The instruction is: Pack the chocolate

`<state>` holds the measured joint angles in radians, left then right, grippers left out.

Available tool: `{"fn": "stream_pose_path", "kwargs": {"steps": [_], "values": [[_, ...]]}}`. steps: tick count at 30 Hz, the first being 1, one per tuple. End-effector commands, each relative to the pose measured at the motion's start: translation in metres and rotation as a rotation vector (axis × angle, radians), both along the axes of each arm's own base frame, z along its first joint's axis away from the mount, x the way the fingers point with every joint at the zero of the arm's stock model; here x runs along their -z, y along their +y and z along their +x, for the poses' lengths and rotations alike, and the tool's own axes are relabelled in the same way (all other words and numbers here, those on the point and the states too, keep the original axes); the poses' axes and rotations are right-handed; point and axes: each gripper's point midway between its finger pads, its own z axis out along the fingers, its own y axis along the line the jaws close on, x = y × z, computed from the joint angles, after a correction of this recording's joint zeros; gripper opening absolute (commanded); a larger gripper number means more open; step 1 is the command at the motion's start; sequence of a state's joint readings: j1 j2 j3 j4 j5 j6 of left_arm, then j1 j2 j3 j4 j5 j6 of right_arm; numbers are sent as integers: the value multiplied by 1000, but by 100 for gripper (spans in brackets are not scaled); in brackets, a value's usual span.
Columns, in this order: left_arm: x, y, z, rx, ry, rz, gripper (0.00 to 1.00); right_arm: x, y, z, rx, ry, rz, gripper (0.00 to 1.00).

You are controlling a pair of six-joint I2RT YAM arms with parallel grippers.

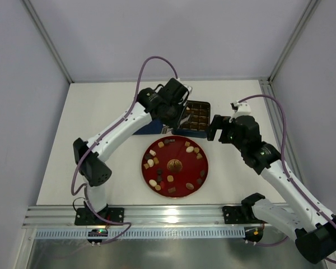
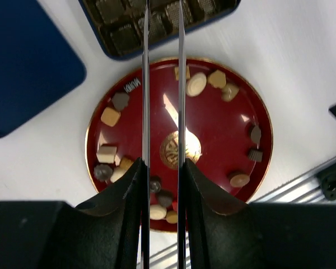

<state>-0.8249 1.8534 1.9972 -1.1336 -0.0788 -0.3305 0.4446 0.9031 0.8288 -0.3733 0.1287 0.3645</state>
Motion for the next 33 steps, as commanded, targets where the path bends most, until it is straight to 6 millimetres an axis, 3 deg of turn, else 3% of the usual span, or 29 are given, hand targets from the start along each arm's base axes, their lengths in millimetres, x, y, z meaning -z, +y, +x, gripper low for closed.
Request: {"fn": "stream_pose_path", "kwargs": {"steps": [1, 2, 8, 14, 33], "values": [[-9, -22, 39, -1, -87, -47, 30, -31, -2, 7, 10, -74, 8, 100], [-18, -23, 41, -4, -106, -62, 30, -30, -2, 8, 11, -74, 5, 100], [-12, -48, 87, -36, -182, -102, 31, -32, -1, 9, 8, -72, 6, 100], [0, -55, 111, -69, -206, -113, 31, -32, -1, 8, 9, -71, 7, 100], [39, -69, 125, -53, -191, -96, 32, -30, -1, 8, 3, -69, 4, 100]]}}
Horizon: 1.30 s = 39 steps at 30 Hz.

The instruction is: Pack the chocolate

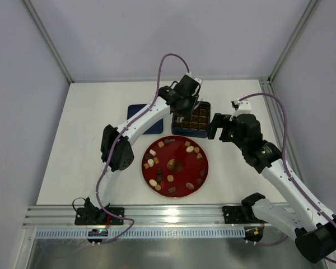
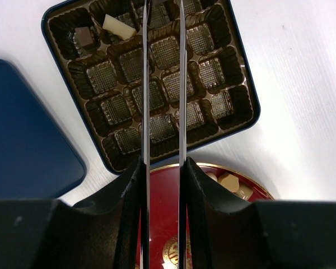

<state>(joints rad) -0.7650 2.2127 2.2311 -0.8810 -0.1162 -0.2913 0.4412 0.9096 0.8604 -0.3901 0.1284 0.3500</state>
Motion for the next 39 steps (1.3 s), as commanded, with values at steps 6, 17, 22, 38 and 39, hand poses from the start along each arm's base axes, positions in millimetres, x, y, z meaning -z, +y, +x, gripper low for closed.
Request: {"fn": "stream_pose_path", "kwargs": {"steps": [6, 17, 22, 38, 39], "values": [[-12, -6, 13, -8, -63, -31, 33, -19, 0, 6, 6, -53, 12, 100], [-8, -1, 13, -13, -66, -3, 39, -18, 0, 6, 6, -52, 14, 100], [-9, 0, 14, -12, -69, -2, 42, -17, 0, 6, 6, -49, 14, 100], [-65, 7, 1, -1, -130, -83, 44, -18, 0, 5, 6, -52, 16, 100], [-68, 8, -2, 5, -128, -87, 43, -18, 0, 5, 6, -54, 17, 100]]}}
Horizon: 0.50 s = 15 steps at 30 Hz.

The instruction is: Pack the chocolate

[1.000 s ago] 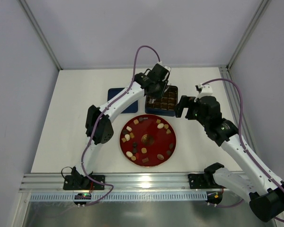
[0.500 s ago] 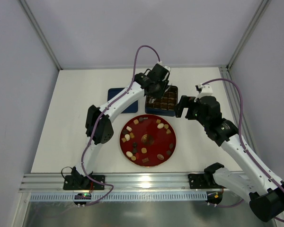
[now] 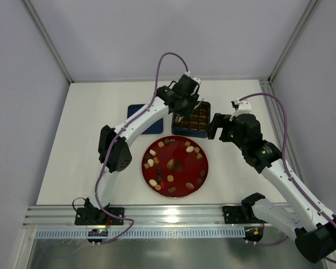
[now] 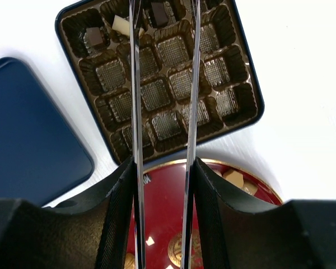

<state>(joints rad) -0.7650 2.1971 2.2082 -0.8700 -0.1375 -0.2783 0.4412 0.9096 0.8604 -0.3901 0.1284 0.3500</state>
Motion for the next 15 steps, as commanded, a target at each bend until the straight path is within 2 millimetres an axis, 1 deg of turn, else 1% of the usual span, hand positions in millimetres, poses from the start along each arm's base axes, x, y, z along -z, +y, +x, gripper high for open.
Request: {"fn": "stream_pose_path", "kwargs": {"steps": [1, 3, 4, 5, 7, 8, 10, 11, 12, 13, 14, 15], "values": [[-72, 8, -8, 8, -109, -109, 43, -19, -1, 5, 8, -57, 18, 100], [-75, 10, -17, 14, -93, -118, 43, -19, -1, 5, 7, -58, 16, 100], [-85, 14, -22, 8, -98, -137, 43, -20, -1, 5, 8, -60, 19, 100], [-78, 18, -30, 10, -71, -132, 43, -21, -1, 4, 8, -60, 19, 100], [-78, 25, -40, 11, -57, -132, 43, -24, -1, 4, 6, -65, 23, 100], [-76, 35, -50, 11, -46, -121, 43, -23, -1, 3, 5, -64, 22, 100], [-74, 46, -61, 7, -35, -109, 42, -24, -2, 3, 7, -67, 18, 100], [-82, 54, -71, 10, -36, -114, 43, -24, -2, 3, 6, -67, 18, 100], [-70, 62, -80, 11, -6, -90, 42, -23, -2, 3, 5, -66, 16, 100], [-68, 67, -87, 12, 5, -82, 42, -23, -2, 4, 5, -66, 16, 100], [-76, 73, -98, 20, -1, -92, 42, -23, -2, 4, 5, -66, 16, 100], [-63, 80, -107, 20, 28, -66, 42, -22, -1, 4, 4, -64, 16, 100]]}}
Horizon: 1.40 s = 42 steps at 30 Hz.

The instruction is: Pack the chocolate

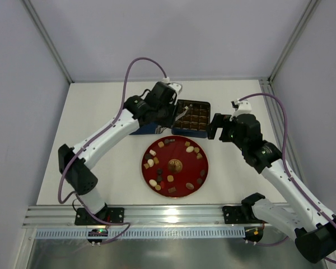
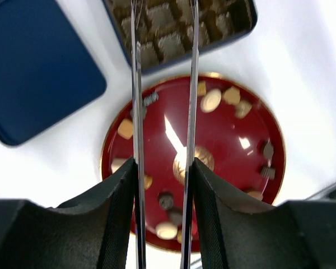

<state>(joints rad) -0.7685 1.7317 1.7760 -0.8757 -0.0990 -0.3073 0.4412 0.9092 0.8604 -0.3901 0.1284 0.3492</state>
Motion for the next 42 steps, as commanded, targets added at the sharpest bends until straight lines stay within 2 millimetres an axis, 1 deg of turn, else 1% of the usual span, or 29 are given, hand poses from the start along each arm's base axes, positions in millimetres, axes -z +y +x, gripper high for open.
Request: {"fn": "stream_pose_path", "kwargs": {"steps": [1, 2, 5, 6, 8, 9, 12, 13, 15, 16, 17, 21, 24, 28, 29, 33, 36, 42], "values": [[-2, 18, -28, 11, 24, 5, 42, -22, 0, 5, 1, -60, 16, 100], [1, 27, -41, 15, 33, 8, 43, -20, 0, 6, -1, -58, 14, 100], [10, 40, -61, 23, 69, 32, 43, -19, 2, 7, -1, -52, 15, 100], [15, 49, -70, 22, 84, 50, 43, -19, 2, 8, -2, -52, 16, 100], [22, 58, -82, 25, 107, 77, 43, -17, 2, 9, -1, -47, 13, 100], [27, 66, -92, 31, 125, 88, 43, -18, 2, 9, 0, -49, 16, 100], [33, 72, -109, 60, 157, 90, 43, -17, 3, 9, -2, -45, 18, 100], [41, 75, -116, 69, 179, 101, 43, -15, 3, 10, -3, -41, 15, 100], [42, 72, -128, 104, 199, 86, 43, -14, 4, 10, -3, -36, 17, 100], [49, 74, -133, 114, 214, 95, 43, -14, 4, 10, -4, -37, 17, 100], [50, 71, -140, 136, 233, 84, 43, -13, 4, 10, -3, -34, 17, 100], [55, 76, -160, 183, 264, 104, 43, -10, 3, 9, 0, -27, 10, 100], [52, 77, -175, 231, 284, 99, 43, -9, 1, 8, 5, -27, 7, 100], [47, 79, -191, 276, 307, 88, 44, -6, 2, 7, 2, -18, 7, 100], [45, 79, -196, 290, 307, 87, 46, -6, 1, 7, 4, -18, 7, 100], [49, 90, -209, 299, 329, 133, 46, -5, 2, 6, 1, -17, 11, 100], [51, 96, -213, 295, 330, 164, 46, -5, 3, 6, -3, -14, 14, 100], [55, 99, -222, 311, 339, 200, 46, -4, 3, 6, -2, -15, 13, 100]]}}
